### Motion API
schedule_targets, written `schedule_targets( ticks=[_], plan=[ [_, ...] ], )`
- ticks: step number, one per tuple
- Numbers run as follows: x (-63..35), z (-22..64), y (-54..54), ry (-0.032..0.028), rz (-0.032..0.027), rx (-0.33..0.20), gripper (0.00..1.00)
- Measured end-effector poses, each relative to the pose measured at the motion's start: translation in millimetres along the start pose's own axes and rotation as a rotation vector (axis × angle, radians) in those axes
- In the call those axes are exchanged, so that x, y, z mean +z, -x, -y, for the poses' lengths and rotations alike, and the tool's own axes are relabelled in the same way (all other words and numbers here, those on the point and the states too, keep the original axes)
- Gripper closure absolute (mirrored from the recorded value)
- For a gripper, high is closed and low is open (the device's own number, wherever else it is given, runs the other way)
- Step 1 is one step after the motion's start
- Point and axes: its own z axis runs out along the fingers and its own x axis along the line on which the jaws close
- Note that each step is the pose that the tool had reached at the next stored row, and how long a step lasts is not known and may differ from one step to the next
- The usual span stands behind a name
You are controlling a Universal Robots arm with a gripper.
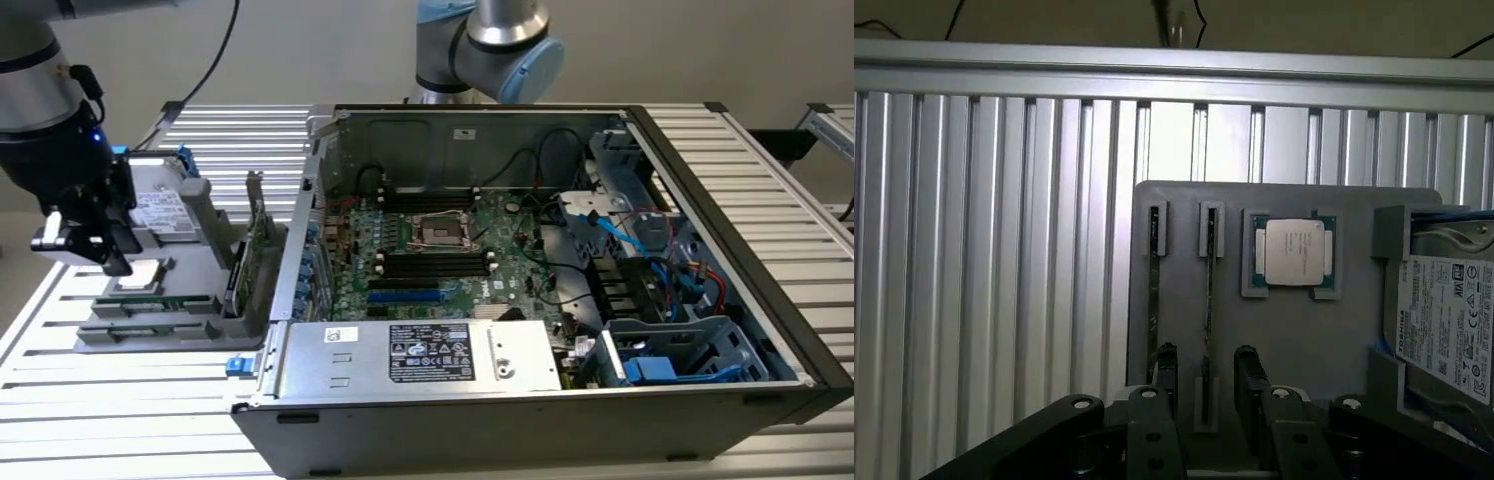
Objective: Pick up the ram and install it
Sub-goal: 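Pick up the ram and move it above insertion slot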
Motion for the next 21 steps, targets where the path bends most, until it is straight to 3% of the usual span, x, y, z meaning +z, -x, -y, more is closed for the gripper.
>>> schedule_targets(
  ticks=[13, 21],
  plan=[
    [23.9, -4.0, -3.0, -0.0003, -0.0010, -0.017, 0.64],
    [38.7, -3.5, -10.3, -0.0006, -0.0020, -0.034, 0.64]
  ],
)
